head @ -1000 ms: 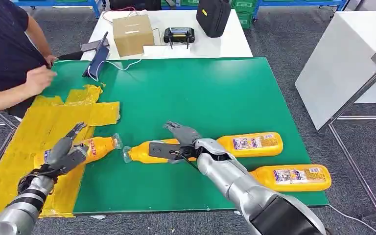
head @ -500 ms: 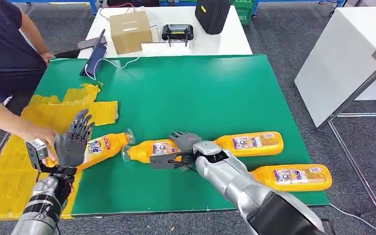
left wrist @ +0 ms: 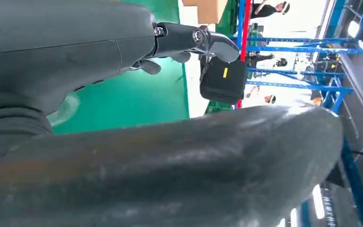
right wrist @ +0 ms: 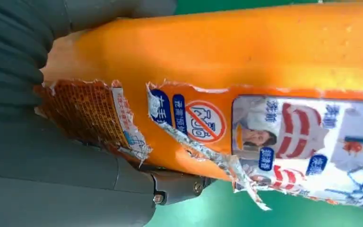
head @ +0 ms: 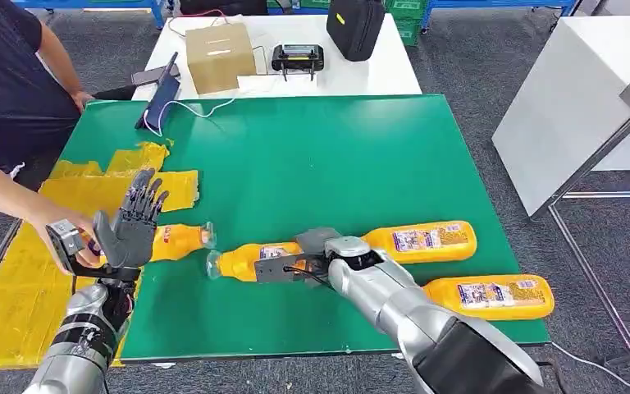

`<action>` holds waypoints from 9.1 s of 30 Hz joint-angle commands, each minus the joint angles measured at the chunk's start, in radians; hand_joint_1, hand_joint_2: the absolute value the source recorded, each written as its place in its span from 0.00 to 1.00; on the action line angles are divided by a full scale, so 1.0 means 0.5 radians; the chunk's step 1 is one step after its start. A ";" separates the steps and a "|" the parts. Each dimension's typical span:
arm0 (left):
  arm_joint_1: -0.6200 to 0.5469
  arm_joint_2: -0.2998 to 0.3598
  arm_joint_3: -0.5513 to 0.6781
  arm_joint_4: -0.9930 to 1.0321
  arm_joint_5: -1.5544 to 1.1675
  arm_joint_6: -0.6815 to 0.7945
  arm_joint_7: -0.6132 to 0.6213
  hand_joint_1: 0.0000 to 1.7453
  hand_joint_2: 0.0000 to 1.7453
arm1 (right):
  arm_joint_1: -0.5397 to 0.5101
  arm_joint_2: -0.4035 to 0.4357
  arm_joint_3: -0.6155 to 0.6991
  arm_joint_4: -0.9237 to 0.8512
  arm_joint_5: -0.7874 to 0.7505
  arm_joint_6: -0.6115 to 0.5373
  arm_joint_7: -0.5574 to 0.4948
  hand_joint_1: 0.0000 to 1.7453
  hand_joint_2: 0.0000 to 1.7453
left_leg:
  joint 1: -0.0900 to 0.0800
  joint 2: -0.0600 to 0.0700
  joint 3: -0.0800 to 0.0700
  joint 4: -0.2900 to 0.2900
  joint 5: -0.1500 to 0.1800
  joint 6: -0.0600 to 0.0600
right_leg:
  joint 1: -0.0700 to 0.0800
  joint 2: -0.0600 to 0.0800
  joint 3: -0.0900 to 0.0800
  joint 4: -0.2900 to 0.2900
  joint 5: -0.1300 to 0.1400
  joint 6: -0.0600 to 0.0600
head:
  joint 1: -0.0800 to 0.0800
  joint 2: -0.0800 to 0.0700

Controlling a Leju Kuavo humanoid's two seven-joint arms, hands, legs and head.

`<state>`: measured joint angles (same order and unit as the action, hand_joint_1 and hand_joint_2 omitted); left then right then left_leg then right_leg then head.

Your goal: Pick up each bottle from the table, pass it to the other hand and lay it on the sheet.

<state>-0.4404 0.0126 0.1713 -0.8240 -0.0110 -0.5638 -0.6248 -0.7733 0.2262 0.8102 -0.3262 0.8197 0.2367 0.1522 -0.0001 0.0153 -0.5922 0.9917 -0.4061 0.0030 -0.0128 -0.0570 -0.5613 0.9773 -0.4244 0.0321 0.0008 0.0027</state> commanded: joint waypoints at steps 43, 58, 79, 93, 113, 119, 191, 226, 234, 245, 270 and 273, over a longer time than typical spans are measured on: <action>0.960 -0.289 -0.561 -1.562 0.076 0.451 0.261 0.00 1.00 | 0.682 0.187 -0.270 -1.171 -0.619 -0.827 -0.816 1.00 1.00 | 0.004 0.009 -0.037 0.002 -0.003 -0.002 | 0.005 0.019 -0.031 0.001 0.004 -0.007 | 0.001 0.000; 1.052 -0.239 -0.634 -1.643 0.136 0.239 0.146 0.00 1.00 | 0.622 0.241 0.015 -1.098 -0.591 -0.708 -0.764 1.00 1.00 | 0.006 0.009 -0.033 0.002 -0.005 -0.002 | 0.005 0.023 -0.027 0.001 0.002 -0.008 | 0.001 0.000; 1.002 -0.186 -0.337 -1.452 -0.761 0.932 0.095 1.00 1.00 | 0.643 0.205 0.804 -1.117 -0.413 -0.496 -0.854 1.00 1.00 | 0.007 0.004 -0.033 -0.002 -0.003 -0.003 | 0.007 0.016 -0.027 -0.002 0.001 -0.009 | 0.001 0.000; 1.014 -0.191 -0.331 -1.472 -0.736 0.910 0.072 1.00 1.00 | 0.641 0.204 0.803 -1.108 -0.416 -0.489 -0.853 1.00 1.00 | 0.004 0.004 -0.039 -0.002 0.000 -0.002 | 0.005 0.011 -0.033 -0.001 0.003 -0.007 | 0.001 0.000; 1.026 -0.228 -0.193 -1.617 -0.876 1.081 0.086 1.00 1.00 | 0.806 -0.118 0.162 -1.420 -0.322 -0.857 -0.581 0.00 1.00 | 0.007 -0.003 -0.039 -0.001 0.000 -0.001 | 0.007 0.005 -0.031 -0.003 0.002 -0.007 | 0.001 0.000; 0.933 -0.181 -0.235 -1.527 -1.706 1.751 0.291 1.00 1.00 | 0.917 -0.400 -0.288 -1.814 -0.255 -0.734 -0.571 0.00 1.00 | 0.004 -0.005 -0.042 -0.001 0.002 -0.001 | 0.005 0.003 -0.033 -0.001 0.004 -0.006 | 0.001 0.000; 0.630 0.153 0.051 -0.079 -2.521 2.100 0.585 0.00 0.00 | 1.773 -1.364 -1.148 -2.921 -0.375 -0.354 -0.737 0.00 1.00 | -0.010 -0.002 0.010 -0.004 -0.012 0.008 | -0.009 0.009 0.017 -0.002 -0.005 0.005 | -0.002 0.000; 0.947 -0.135 -0.144 -1.264 -0.295 0.647 0.200 0.00 0.00 | 1.637 -1.410 -1.705 -2.179 -0.331 -0.172 -0.591 0.00 1.00 | -0.012 -0.002 -0.018 0.001 -0.014 0.012 | -0.012 0.011 -0.007 -0.003 -0.006 0.013 | -0.001 0.000; 0.939 -0.113 -0.109 -1.218 -0.248 0.648 0.190 0.00 0.00 | 1.717 -1.549 -1.674 -2.221 -0.430 -0.026 -0.590 0.00 1.00 | -0.015 -0.004 -0.022 0.000 -0.012 0.013 | -0.014 0.005 -0.011 -0.001 -0.006 0.015 | -0.002 0.000; 0.931 -0.101 -0.100 -1.178 -0.226 0.649 0.179 0.00 0.00 | 2.052 -1.844 -1.650 -2.632 -0.688 0.159 -0.514 0.00 1.00 | -0.016 -0.006 -0.022 0.001 -0.013 0.013 | -0.015 0.004 -0.012 0.000 -0.008 0.015 | -0.002 0.000; 0.910 -0.159 -0.126 -1.223 -0.200 0.620 0.248 0.00 0.00 | 1.513 -1.591 -1.047 -1.856 0.349 -0.233 -0.279 0.00 1.00 | -0.009 0.011 -0.018 -0.002 -0.013 0.014 | -0.007 0.017 -0.011 -0.006 -0.003 0.014 | -0.002 0.000; 0.898 -0.156 -0.130 -1.203 -0.187 0.605 0.259 0.00 0.00 | 1.472 -1.547 -1.028 -1.775 0.377 -0.236 -0.311 0.00 1.00 | -0.008 0.009 -0.014 -0.004 -0.014 0.012 | -0.007 0.020 -0.005 -0.010 -0.003 0.012 | -0.001 0.000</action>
<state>0.0300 -0.0580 0.1160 -1.4534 -0.1125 -0.2457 -0.5142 0.1117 -0.7190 0.2022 -1.4591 0.9728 0.1270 0.0168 -0.0080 0.0191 -0.6047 0.9922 -0.4121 0.0110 -0.0196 -0.0533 -0.5702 0.9778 -0.4271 0.0407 0.0004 0.0027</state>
